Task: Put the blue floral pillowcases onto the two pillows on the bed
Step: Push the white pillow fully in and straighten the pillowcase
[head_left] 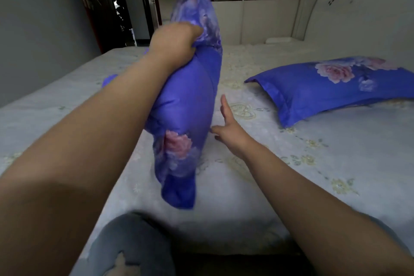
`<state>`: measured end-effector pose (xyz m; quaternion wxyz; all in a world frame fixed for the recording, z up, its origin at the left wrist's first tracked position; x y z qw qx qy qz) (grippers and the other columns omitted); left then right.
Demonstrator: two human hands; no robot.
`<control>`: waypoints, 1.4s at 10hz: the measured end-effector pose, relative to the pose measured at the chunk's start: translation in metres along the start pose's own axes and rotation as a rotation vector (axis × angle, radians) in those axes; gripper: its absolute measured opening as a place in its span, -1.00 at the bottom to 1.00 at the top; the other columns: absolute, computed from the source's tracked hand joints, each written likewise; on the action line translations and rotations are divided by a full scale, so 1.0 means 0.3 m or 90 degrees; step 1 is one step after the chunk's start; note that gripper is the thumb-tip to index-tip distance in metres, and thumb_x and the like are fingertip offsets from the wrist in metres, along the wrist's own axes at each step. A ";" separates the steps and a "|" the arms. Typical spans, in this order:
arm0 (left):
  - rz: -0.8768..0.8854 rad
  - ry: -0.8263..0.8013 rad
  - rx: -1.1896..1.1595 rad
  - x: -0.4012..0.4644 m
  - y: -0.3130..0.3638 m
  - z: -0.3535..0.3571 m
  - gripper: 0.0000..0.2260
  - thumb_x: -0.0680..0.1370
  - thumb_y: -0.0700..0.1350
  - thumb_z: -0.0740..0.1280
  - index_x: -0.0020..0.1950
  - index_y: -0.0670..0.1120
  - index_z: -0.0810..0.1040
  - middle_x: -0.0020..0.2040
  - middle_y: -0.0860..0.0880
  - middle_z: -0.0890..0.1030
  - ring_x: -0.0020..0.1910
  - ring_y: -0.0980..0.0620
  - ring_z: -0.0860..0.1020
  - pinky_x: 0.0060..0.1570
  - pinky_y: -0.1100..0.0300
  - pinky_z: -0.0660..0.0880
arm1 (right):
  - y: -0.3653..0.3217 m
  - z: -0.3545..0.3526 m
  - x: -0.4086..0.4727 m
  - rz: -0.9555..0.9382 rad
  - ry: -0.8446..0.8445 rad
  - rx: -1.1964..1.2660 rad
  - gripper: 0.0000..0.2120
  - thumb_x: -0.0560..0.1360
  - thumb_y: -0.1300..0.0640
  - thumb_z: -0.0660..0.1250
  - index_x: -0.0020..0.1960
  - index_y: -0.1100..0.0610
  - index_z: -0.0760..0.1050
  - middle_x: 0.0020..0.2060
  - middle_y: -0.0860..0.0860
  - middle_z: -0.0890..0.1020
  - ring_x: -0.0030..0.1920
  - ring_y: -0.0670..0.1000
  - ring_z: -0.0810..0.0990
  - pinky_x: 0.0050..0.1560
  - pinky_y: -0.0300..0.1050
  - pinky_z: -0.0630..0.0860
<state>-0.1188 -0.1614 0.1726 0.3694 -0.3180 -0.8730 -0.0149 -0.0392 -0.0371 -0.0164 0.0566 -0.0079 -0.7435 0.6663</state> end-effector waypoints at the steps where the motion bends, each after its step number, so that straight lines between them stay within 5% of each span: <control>1: 0.118 -0.023 0.135 0.045 0.008 0.019 -0.79 0.53 -0.21 0.18 0.12 -0.11 0.52 0.03 -0.22 0.51 0.02 -0.27 0.52 -0.25 0.01 0.31 | -0.085 0.014 0.073 -0.014 -0.004 0.048 -0.17 0.50 0.41 0.15 0.50 -0.25 -0.11 0.50 -0.17 0.07 0.05 -0.13 0.51 0.18 0.05 0.45; 2: 0.114 -0.106 0.137 -0.027 0.005 0.164 -0.75 0.58 -0.15 0.17 0.22 -0.04 0.51 0.05 -0.19 0.50 0.03 -0.23 0.51 -0.21 0.03 0.30 | -0.097 -0.025 0.122 -0.013 0.050 0.049 -0.23 0.50 0.38 0.15 0.51 -0.19 -0.03 0.47 -0.10 0.19 0.18 -0.01 0.45 0.05 -0.07 0.41; 4: 0.028 -0.375 -0.016 -0.436 0.082 0.525 -0.55 0.63 -0.03 0.13 0.52 0.08 0.16 0.25 -0.17 0.42 0.17 -0.17 0.49 0.08 0.03 0.40 | 0.025 -0.072 0.150 0.045 0.110 -0.042 -0.36 0.48 0.47 0.18 0.49 0.12 0.13 0.16 0.06 0.40 -0.14 -0.06 0.45 -0.19 -0.25 0.38; 5: 0.018 -0.366 -0.028 -0.534 0.147 0.571 -0.50 0.56 -0.12 0.21 0.50 0.03 0.20 0.20 -0.17 0.44 0.10 -0.19 0.52 0.05 0.03 0.39 | 0.092 -0.071 0.163 0.028 0.123 -0.174 -0.40 0.45 0.48 0.17 0.46 0.19 0.21 0.23 0.18 0.44 0.00 0.05 0.47 -0.13 -0.31 0.40; 6: 0.043 -0.395 -0.051 -0.512 0.163 0.557 -0.51 0.54 -0.12 0.23 0.47 0.07 0.26 0.19 -0.12 0.44 0.12 -0.17 0.51 -0.02 0.05 0.42 | 0.110 -0.069 0.174 -0.087 0.123 -0.343 -0.41 0.41 0.49 0.16 0.41 0.21 0.32 0.32 0.21 0.38 0.28 0.16 0.42 0.17 -0.32 0.33; 7: 0.056 -0.264 -0.063 -0.500 0.115 0.524 -0.50 0.48 0.00 0.34 0.42 0.10 0.36 0.17 -0.10 0.47 0.15 -0.14 0.47 0.07 0.03 0.37 | 0.090 -0.020 0.189 -0.182 0.080 -0.543 -0.36 0.39 0.38 0.21 0.43 0.01 0.32 0.47 0.07 0.22 0.43 0.12 0.22 0.39 -0.04 0.21; 8: -0.071 -0.294 -0.020 -0.556 0.058 0.518 -0.28 0.43 0.23 0.31 0.52 0.17 0.09 0.52 -0.08 0.10 0.49 -0.16 0.08 0.36 -0.30 -0.03 | 0.093 0.023 0.203 -0.180 0.014 -0.711 -0.35 0.48 0.23 0.21 0.50 -0.12 0.13 0.54 -0.06 0.00 0.51 0.07 0.00 0.45 0.03 0.06; 9: -0.095 -0.387 0.001 -0.666 0.046 0.572 -0.40 0.56 0.21 0.11 0.52 0.23 -0.11 0.55 0.04 -0.23 0.52 -0.15 -0.23 0.36 -0.32 -0.24 | 0.220 0.011 0.204 -0.037 -0.112 -0.813 -0.33 0.54 0.15 0.17 0.53 -0.17 -0.08 0.54 -0.08 -0.16 0.53 0.12 -0.11 0.47 0.19 -0.01; 10: -0.067 -0.390 0.004 -0.729 0.083 0.589 -0.45 0.59 0.05 0.07 0.54 0.17 -0.07 0.56 0.00 -0.21 0.53 -0.11 -0.20 0.42 -0.18 -0.23 | 0.360 -0.038 0.162 0.075 -0.207 -0.807 -0.34 0.53 0.14 0.17 0.53 -0.11 -0.04 0.55 -0.03 -0.08 0.53 0.09 -0.02 0.48 0.10 0.06; 11: -0.077 -0.278 -0.115 -0.736 0.135 0.579 -0.45 0.47 -0.05 0.13 0.49 0.06 0.25 0.54 -0.06 0.13 0.51 -0.08 0.11 0.44 0.03 -0.03 | 0.347 -0.073 0.116 0.033 -0.123 -0.675 -0.48 0.52 0.18 0.24 0.46 0.00 0.28 0.47 0.04 0.27 0.43 0.07 0.29 0.41 -0.13 0.21; 12: -0.143 -0.219 -0.280 -0.712 0.181 0.574 -0.60 0.47 -0.13 0.23 0.31 0.01 0.49 0.35 -0.02 0.44 0.31 -0.07 0.39 0.30 0.10 0.28 | 0.163 -0.067 0.042 -0.030 -0.032 -0.445 -0.64 0.51 0.35 0.23 0.29 0.19 0.48 0.23 0.09 0.54 0.23 0.06 0.52 0.14 -0.36 0.33; 13: -0.285 -0.204 -0.504 -0.675 0.233 0.597 -0.76 0.51 -0.21 0.26 0.13 -0.07 0.59 0.12 -0.06 0.57 0.04 -0.04 0.56 0.11 0.17 0.46 | -0.124 -0.077 -0.108 -0.145 -0.032 -0.189 -0.71 0.54 0.42 0.20 0.19 0.22 0.52 0.01 0.01 0.63 -0.06 -0.17 0.61 -0.01 -0.42 0.46; 14: -0.390 -0.238 -0.630 -0.692 0.260 0.654 -0.82 0.52 -0.23 0.26 0.03 -0.08 0.62 0.01 -0.04 0.64 -0.05 0.01 0.60 0.09 0.12 0.51 | -0.399 -0.116 -0.313 -0.345 -0.058 -0.062 -0.74 0.55 0.33 0.22 0.09 0.05 0.56 -0.15 -0.07 0.68 -0.13 -0.07 0.64 0.00 -0.20 0.55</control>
Point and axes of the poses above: each hand's wrist, its own x-axis towards the middle knuckle, its own z-axis out of the palm, y = z × x, the point moved 2 cm from there along x, towards the middle knuckle
